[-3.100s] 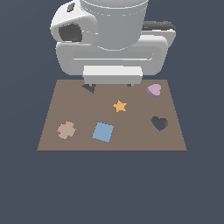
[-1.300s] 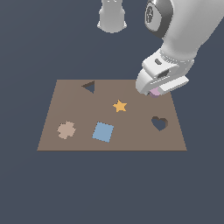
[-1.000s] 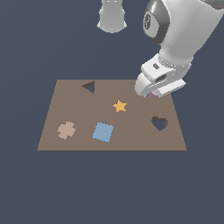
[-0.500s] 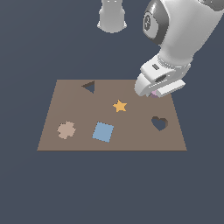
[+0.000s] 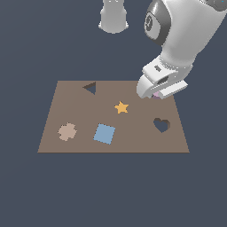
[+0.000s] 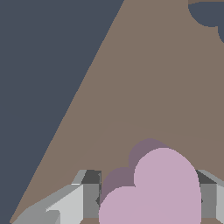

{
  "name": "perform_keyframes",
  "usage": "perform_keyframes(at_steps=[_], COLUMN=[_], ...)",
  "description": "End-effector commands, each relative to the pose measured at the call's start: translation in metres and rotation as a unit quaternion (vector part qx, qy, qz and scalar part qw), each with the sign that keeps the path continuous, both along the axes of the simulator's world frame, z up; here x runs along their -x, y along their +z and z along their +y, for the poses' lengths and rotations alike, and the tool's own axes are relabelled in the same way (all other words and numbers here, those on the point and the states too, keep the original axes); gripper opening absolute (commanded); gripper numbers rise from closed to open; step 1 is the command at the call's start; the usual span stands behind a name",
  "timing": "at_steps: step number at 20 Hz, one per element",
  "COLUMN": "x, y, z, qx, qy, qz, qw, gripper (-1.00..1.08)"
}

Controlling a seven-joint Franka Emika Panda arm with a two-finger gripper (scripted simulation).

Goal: Insert a designated object into the corresponding slot on a board.

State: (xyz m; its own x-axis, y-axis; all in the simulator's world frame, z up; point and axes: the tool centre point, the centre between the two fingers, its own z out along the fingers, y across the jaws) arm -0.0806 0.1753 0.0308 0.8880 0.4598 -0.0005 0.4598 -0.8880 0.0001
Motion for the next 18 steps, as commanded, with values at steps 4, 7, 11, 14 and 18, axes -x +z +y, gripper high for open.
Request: perform_keyframes(at_steps=[4, 7, 11, 14, 18], x=[-0.004, -0.007, -0.013, -0.019, -0.028], y=[0.000, 0.001, 0.001, 0.002, 0.003], z=[-0.005, -0.008, -0.013, -0.017, -0.023], qx=[0.000, 0.000, 0.000, 0.000, 0.000], qy=[0.028, 0.053, 0.095, 0.134, 0.195], qz=[0.000, 0.000, 0.000, 0.000, -0.001], qw=[0.9996, 0.9986, 0.9954, 0.9910, 0.9808], gripper=[-1.00, -1.00, -1.00, -1.00, -1.00])
